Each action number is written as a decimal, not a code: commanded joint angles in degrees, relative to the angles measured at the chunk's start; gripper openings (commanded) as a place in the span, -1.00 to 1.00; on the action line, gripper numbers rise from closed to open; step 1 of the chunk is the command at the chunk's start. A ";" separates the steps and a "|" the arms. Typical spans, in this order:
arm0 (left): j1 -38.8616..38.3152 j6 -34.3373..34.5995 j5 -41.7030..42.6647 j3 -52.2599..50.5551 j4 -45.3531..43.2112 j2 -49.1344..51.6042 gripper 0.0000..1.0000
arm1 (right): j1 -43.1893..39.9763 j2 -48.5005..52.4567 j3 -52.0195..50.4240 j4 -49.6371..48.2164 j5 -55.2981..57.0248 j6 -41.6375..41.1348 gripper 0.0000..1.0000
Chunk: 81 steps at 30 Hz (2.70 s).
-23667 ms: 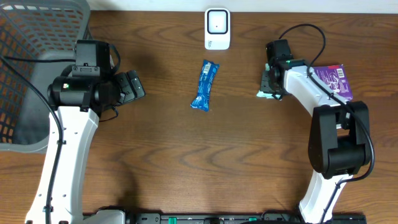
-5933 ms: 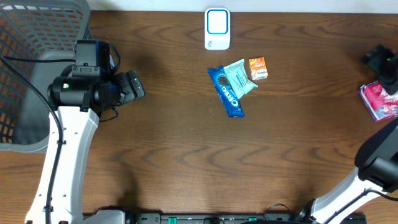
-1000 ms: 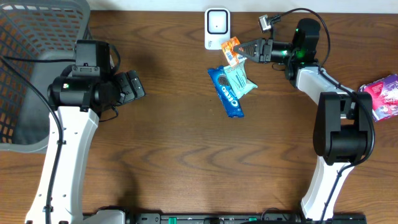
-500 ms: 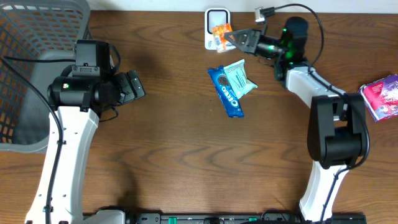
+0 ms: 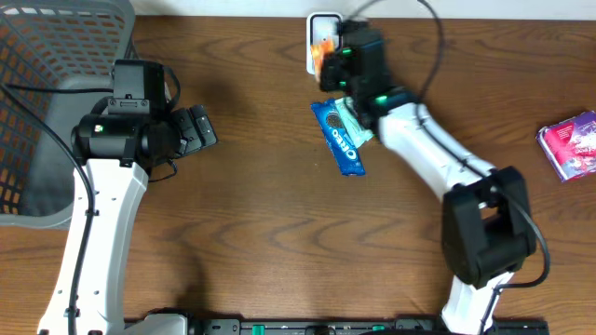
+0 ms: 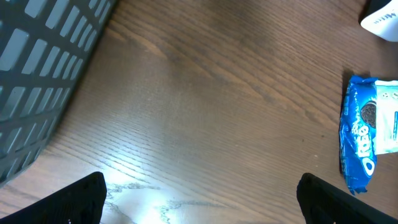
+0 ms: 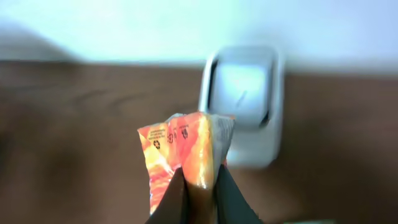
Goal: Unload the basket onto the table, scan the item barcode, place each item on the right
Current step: 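Carry the orange packet to the scanner and hold it under it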
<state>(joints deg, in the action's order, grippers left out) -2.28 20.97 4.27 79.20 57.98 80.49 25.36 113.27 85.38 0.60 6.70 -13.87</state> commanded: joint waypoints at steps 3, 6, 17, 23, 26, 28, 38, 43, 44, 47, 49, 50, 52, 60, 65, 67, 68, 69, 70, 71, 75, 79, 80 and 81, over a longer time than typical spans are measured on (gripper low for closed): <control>0.13 0.11 -0.70 0.31 0.07 0.22 0.96 | 5.73 1.38 2.64 -11.45 30.95 30.01 -0.98; 0.13 0.11 -0.70 0.31 0.07 0.22 0.96 | 6.03 5.09 2.95 -19.91 33.46 40.61 -0.98; 0.13 0.11 -0.70 0.31 0.07 0.22 0.96 | 5.11 20.79 22.10 -12.11 37.99 51.17 -0.98; 0.13 0.11 -0.70 0.31 0.07 0.22 0.96 | 4.39 21.88 29.49 -1.42 30.10 42.53 -0.98; 0.13 0.11 -0.70 0.31 0.07 0.22 0.96 | 3.89 21.88 30.14 0.66 29.77 42.64 -0.98; 0.13 0.11 -0.70 0.31 0.07 0.22 0.96 | 3.52 21.88 30.12 2.43 29.51 42.73 -0.98; 0.13 0.11 -0.70 0.31 0.07 0.22 0.96 | 1.60 21.88 30.12 4.55 22.56 39.78 -0.98; 0.13 0.11 -0.70 0.31 0.07 0.22 0.96 | 0.68 21.88 30.12 5.27 22.51 38.71 -0.98; 0.13 0.11 -0.70 0.31 0.07 0.22 0.96 | 0.52 21.88 30.12 5.33 22.49 38.05 -0.98; 0.13 0.11 -0.70 0.31 0.07 0.22 0.96 | 0.11 21.88 30.10 5.29 21.62 35.95 -0.98; 0.13 0.11 -0.70 0.31 0.07 0.22 0.96 | -0.20 21.88 30.10 5.62 17.62 35.98 -0.98; 0.13 0.11 -0.70 0.31 0.07 0.22 0.96 | -0.28 21.88 30.10 5.70 15.58 36.00 -0.98; 0.13 0.11 -0.70 0.31 0.07 0.22 0.96 | -0.31 22.05 30.10 5.31 13.97 36.22 -0.98; 0.13 0.11 -0.70 0.31 0.07 0.22 0.96 | -0.66 23.58 30.10 4.39 15.91 37.29 -0.98; 0.13 0.11 -0.70 0.31 0.07 0.22 0.96 | -0.68 24.37 30.10 4.83 15.96 38.16 -0.98; 0.13 0.11 -0.70 0.31 0.07 0.22 0.96 | -0.70 24.37 30.12 4.85 15.96 38.05 -0.98; 0.13 0.11 -0.70 0.31 0.07 0.22 0.96 | -0.74 24.37 30.10 4.83 16.37 37.81 -0.98; 0.13 0.11 -0.70 0.31 0.07 0.22 0.96 | -0.79 24.37 30.12 4.72 17.55 37.35 -0.99; 0.13 0.11 -0.70 0.31 0.07 0.22 0.96 | -0.94 24.30 30.14 4.44 20.22 36.61 -0.98; 0.13 0.11 -0.70 0.31 0.07 0.22 0.96 | -1.05 24.20 30.18 4.31 22.21 36.57 -0.99; 0.13 0.11 -0.70 0.31 0.07 0.22 0.96 | -2.69 23.91 31.30 5.11 30.18 36.59 -0.98; 0.13 0.11 -0.70 0.31 0.07 0.22 0.96 | -6.25 22.64 32.04 11.34 32.50 35.87 -0.98; 0.13 0.11 -0.70 0.31 0.07 0.22 0.96 | -7.43 22.23 32.04 13.49 32.70 34.97 -0.98; 0.13 0.11 -0.70 0.31 0.07 0.22 0.95 | -8.70 21.92 32.06 15.50 33.22 33.68 -0.98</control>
<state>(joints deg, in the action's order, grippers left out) -2.28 20.97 4.27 79.20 57.98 80.51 20.29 136.49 116.16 14.15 35.38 22.92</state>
